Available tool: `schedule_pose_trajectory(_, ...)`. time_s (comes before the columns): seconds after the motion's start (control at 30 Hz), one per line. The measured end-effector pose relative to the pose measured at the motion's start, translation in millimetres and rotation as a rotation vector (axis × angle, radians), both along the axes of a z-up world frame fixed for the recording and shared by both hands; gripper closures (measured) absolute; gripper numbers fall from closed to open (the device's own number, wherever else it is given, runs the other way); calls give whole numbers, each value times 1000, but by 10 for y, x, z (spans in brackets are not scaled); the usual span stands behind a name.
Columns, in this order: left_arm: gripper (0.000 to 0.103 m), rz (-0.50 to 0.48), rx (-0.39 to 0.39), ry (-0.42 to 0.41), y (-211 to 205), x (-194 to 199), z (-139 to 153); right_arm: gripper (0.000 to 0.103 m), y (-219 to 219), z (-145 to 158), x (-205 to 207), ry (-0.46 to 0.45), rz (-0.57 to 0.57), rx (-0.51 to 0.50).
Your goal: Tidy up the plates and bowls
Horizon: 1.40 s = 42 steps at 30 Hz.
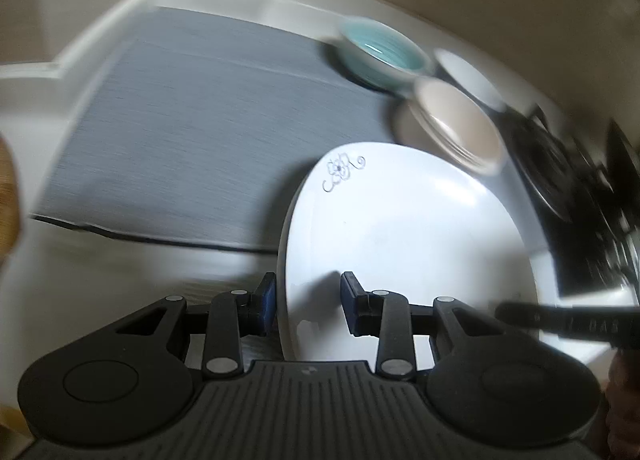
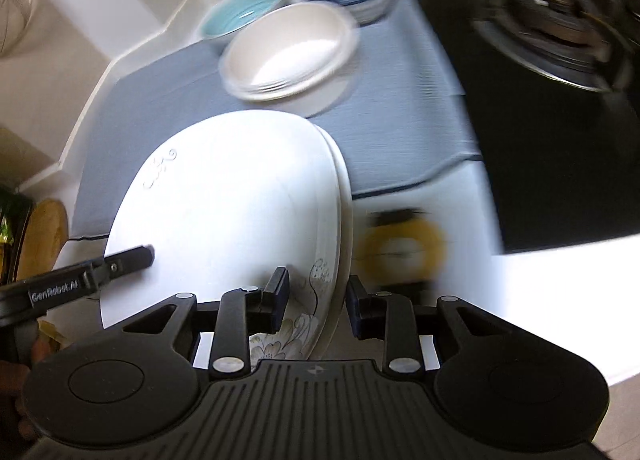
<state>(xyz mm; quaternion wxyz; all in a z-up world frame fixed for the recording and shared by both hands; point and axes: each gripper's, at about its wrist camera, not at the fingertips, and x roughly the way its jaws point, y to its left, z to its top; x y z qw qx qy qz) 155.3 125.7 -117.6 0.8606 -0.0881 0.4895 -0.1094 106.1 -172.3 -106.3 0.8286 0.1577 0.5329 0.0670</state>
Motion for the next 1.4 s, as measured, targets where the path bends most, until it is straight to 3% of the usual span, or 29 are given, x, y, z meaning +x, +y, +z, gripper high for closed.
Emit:
schedule_pose_trajectory(0.3,66,180,2,-46,915,370,9,70,974,-26,641,-3,113,6)
schedule_pose_trajectory(0.6,66,265,-1,-75,1249,481,14,66,1461,-29,893,-10,172,-8)
schedule_pose_trajectory(0.77,66,282,-10,-86,1198,445,18,66,1505,-26,947,-7,189,-14)
schedule_pose_trajectory(1.07,48,330,42,-167,1096,156,259,64,1422,21,896,-23,169,-29)
schedule_pose_trajectory(1.4,47,321,84,-233,787,-237,420,60,1208,183,634,-91,162,-60)
